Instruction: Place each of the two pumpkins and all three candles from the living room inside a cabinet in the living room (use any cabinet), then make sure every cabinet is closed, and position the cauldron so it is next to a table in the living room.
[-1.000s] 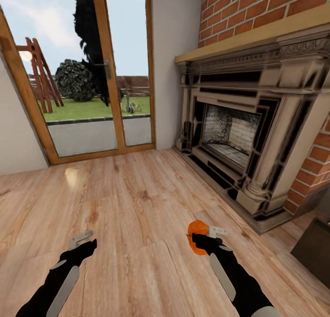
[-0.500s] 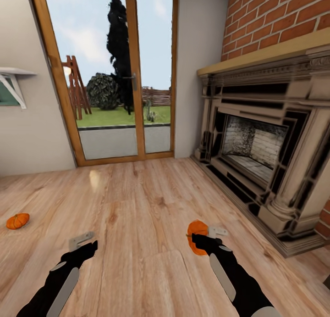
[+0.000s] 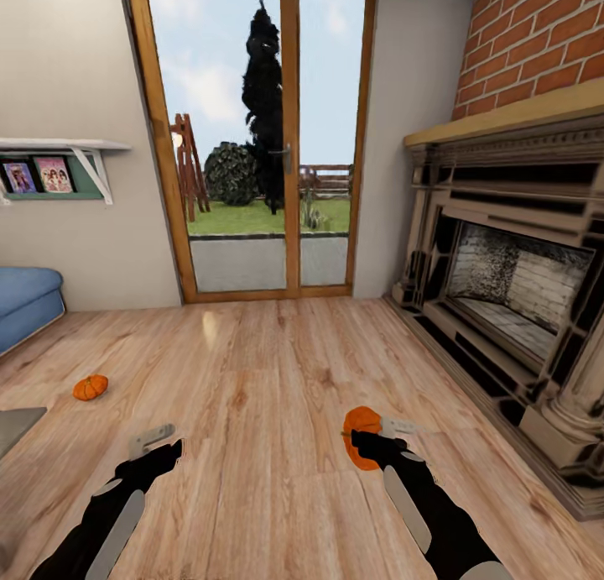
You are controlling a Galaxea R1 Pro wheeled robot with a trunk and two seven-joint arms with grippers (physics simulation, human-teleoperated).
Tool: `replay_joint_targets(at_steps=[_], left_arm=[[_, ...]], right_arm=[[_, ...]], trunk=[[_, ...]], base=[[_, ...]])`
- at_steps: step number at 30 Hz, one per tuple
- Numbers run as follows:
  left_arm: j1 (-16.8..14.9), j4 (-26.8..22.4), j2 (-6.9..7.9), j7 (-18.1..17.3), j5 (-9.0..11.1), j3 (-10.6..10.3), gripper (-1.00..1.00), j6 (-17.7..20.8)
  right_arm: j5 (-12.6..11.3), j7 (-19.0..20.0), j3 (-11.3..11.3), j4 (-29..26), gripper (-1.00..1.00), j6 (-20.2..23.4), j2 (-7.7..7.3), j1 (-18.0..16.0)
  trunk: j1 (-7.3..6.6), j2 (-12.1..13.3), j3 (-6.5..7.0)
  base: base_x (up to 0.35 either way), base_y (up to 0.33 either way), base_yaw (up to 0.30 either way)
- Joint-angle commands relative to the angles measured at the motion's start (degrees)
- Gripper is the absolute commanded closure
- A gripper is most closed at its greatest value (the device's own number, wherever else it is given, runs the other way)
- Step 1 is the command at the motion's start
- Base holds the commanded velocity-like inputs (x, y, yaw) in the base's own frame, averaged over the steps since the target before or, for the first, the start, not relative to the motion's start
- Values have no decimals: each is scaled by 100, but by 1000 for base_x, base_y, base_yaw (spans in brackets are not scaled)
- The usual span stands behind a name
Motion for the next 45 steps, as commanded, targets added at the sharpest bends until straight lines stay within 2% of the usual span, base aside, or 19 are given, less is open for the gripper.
replay_joint_targets(at_steps=[1, 14, 24, 28, 34, 45], left_arm=[[-3, -8, 5, 46, 56, -15, -100, 14], [-3, -2, 5, 40, 48, -24, -100, 19], [-4, 218, 5, 32, 51, -70, -100, 19], [-4, 260, 7, 43, 31, -287, -100, 10], [-4, 266, 10, 48, 27, -424, -100, 3], [-4, 263, 5, 48, 31, -446, -100, 2]], right_arm=[[-70, -30, 14, -7, 100, 3, -3, -3], [-70, -30, 25, 18, 100, -129, -3, -3], [-70, -30, 26, 18, 100, -138, -3, -3], [-70, -27, 32, 18, 100, -139, 1, -3], [-70, -30, 34, 18, 100, -140, 5, -3], [-66, -7, 42, 18, 100, -140, 6, -3]], trunk=[[-24, 39, 12], [-309, 560, 246], [-309, 560, 246], [-309, 560, 246], [-309, 560, 246], [-309, 560, 246]], base=[[0, 0, 290], [0, 0, 290], [0, 0, 204], [80, 0, 29], [270, 0, 6], [328, 0, 0]])
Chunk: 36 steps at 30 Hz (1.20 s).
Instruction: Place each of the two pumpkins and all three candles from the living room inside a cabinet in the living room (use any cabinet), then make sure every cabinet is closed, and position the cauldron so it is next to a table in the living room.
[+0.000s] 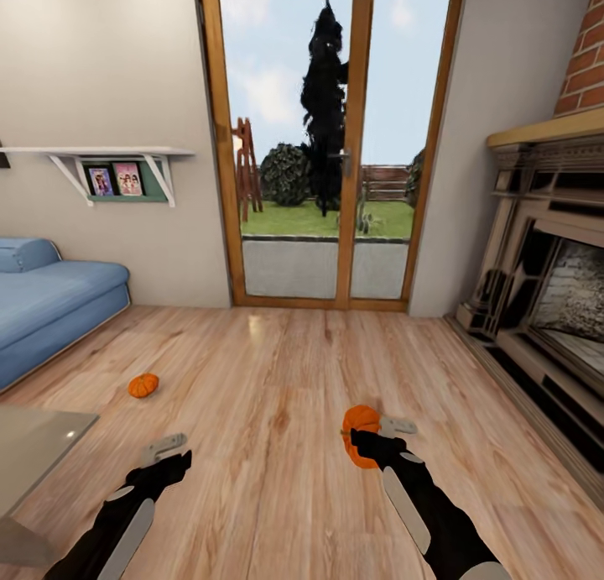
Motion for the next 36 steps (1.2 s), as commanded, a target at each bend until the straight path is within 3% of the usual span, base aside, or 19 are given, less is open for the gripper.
replay_joint_targets(at_steps=[1, 21, 36], left_arm=[[-3, -14, 8, 57, 59, -23, -100, 11], [-3, -24, 7, 57, 49, -30, -100, 11], [-3, -21, 7, 66, 43, -37, -100, 3]], right_arm=[[-65, -27, 14, -11, 100, 8, -3, -4], [-62, 10, 8, -11, 100, 10, 9, -4], [-59, 10, 8, -11, 100, 0, 4, -4]], trunk=[[2, -3, -6], [2, -3, -6], [2, -3, -6]], base=[[333, 0, 0], [328, -2, 0], [313, -95, 31]])
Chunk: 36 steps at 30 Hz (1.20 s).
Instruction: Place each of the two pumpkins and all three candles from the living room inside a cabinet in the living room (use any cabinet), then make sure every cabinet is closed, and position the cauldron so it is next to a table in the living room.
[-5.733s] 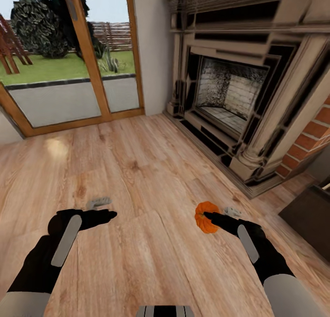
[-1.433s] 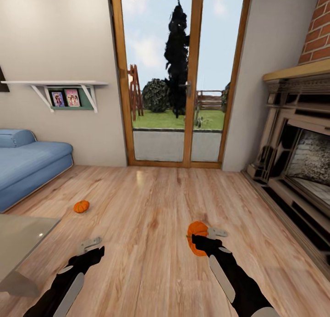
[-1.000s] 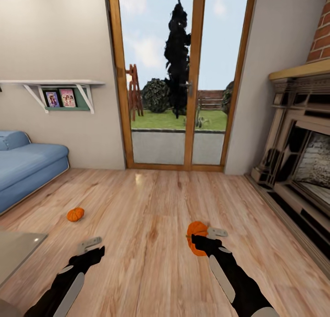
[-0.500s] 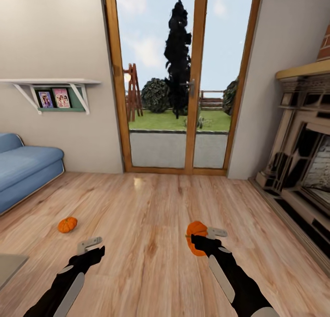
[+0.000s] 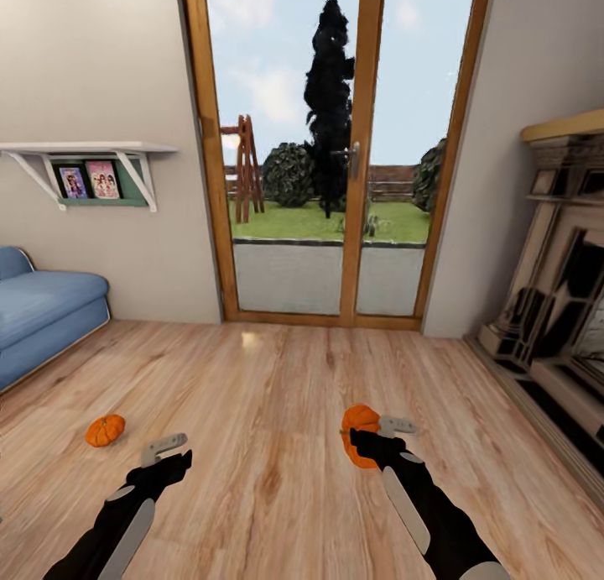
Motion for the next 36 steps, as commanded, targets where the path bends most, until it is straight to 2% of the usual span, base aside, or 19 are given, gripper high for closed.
replay_joint_targets(at_steps=[1, 5, 18, 22, 26, 36], left_arm=[[-4, -9, 7, 58, 60, -28, -100, 12], [-3, -39, 3, 68, 74, -72, -100, 6], [-2, -30, -36, 77, 67, -101, -100, 13], [-4, -21, -43, 96, 65, -125, -100, 12], [-4, -5, -108, 128, 53, -267, -100, 12], [-4, -3, -124, 142, 55, -313, -100, 12]], right_arm=[[-62, -28, 13, -12, 100, 8, -2, -4], [-62, -28, 13, -12, 100, 8, -8, -4], [-62, -28, 12, -12, 100, 8, -10, -4], [-66, -28, 11, -12, 100, 8, -10, -4], [-69, -28, 11, -12, 100, 8, -10, -4], [-64, -28, 11, -12, 100, 8, -10, -4]], trunk=[[2, -3, -6], [2, -3, -6], [-284, 519, 227], [-284, 519, 227], [-284, 519, 227], [-284, 519, 227]], base=[[288, -145, 216], [165, -111, 254], [15, -11, 277], [1, 0, 110], [79, -75, 26], [227, -209, 159]])
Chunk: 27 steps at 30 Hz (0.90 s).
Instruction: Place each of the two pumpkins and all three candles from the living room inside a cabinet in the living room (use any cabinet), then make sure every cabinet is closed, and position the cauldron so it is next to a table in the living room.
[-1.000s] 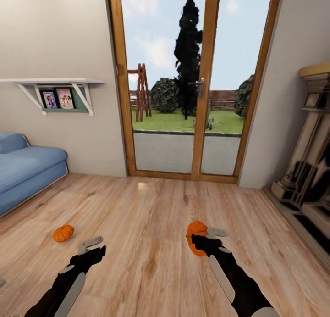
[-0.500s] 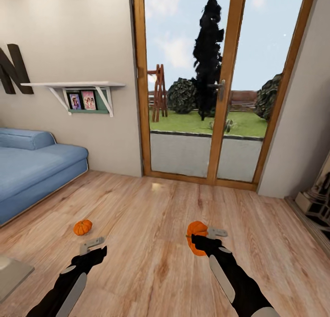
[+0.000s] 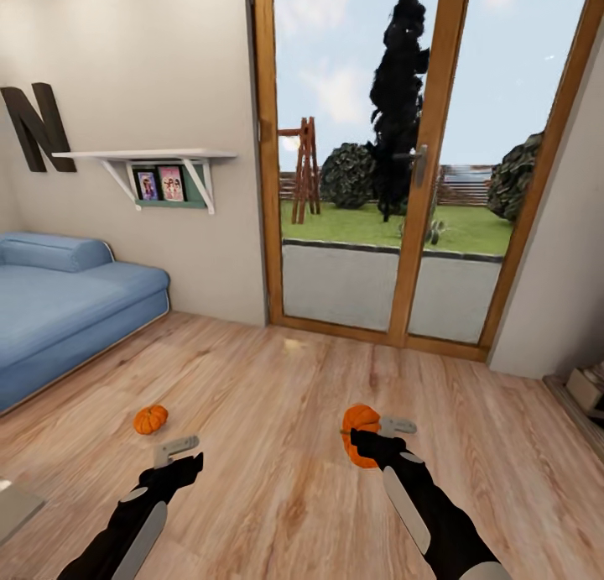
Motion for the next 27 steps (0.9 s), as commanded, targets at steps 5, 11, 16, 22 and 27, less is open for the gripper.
replay_joint_targets(at_steps=[5, 11, 16, 22, 27], left_arm=[[-5, 1, 5, 57, 58, -24, -100, 13], [-5, 8, 3, 60, 53, -27, -100, 13], [-5, 3, 4, 62, 56, -28, -100, 13], [-5, -4, 1, 62, 57, -30, -100, 13], [-5, 1, -1, 62, 53, -35, -100, 13]], right_arm=[[-69, -27, 14, -11, 100, 8, -4, -2], [-68, -27, 14, -11, 100, 8, -4, -2], [-67, -27, 15, -11, 100, 8, -4, -2], [-67, -27, 15, -11, 100, 8, -4, -2], [-67, -27, 15, -11, 100, 8, -4, -2]], trunk=[[2, -3, -6], [2, -3, -6], [2, -3, -6], [2, -3, -6], [2, -3, -6]], base=[[250, -225, 279], [251, -226, 288], [252, -226, 290], [252, -226, 290], [252, -226, 290]])
